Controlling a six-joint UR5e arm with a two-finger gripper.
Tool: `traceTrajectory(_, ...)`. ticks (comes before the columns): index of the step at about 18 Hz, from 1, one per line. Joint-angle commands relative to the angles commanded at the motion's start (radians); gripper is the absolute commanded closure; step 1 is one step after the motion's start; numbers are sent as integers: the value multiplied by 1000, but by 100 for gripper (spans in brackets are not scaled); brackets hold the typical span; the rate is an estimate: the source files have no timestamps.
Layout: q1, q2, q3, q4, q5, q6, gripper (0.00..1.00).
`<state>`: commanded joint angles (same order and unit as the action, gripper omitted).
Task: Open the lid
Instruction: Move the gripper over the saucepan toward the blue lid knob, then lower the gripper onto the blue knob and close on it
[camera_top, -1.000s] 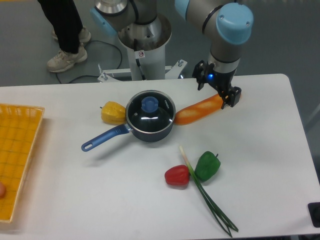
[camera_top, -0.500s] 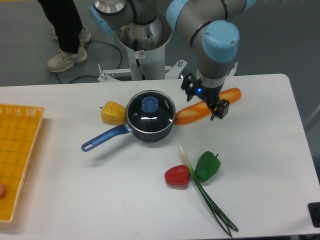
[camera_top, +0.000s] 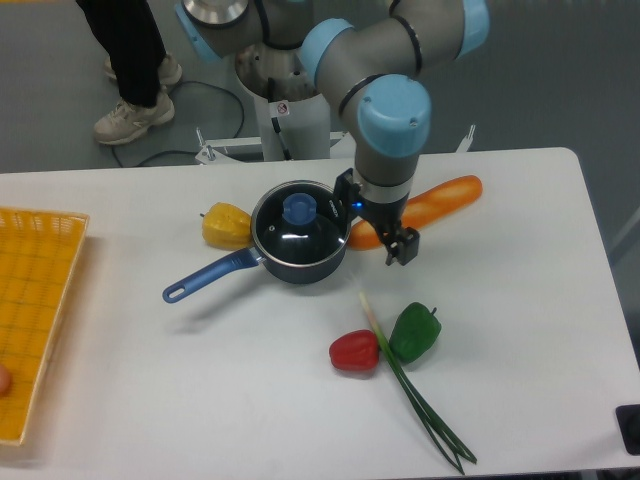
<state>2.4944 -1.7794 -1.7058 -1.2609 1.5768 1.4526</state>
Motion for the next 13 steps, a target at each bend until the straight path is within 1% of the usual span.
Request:
traceTrajectory(2, -26, 2, -9, -2, 29, 53, 0)
traceTrajectory(4, -48, 11, -34, 1, 31, 77, 0)
traceTrajectory(6, -65, 18, -64, 5, 29, 81, 0)
traceTrajectory(8, -77, 44, -112, 11, 31, 80, 0)
traceTrajectory(11, -78, 75, -172, 63, 32, 81, 0)
traceTrajectory(13, -80, 87, -192, 75, 32, 81, 0)
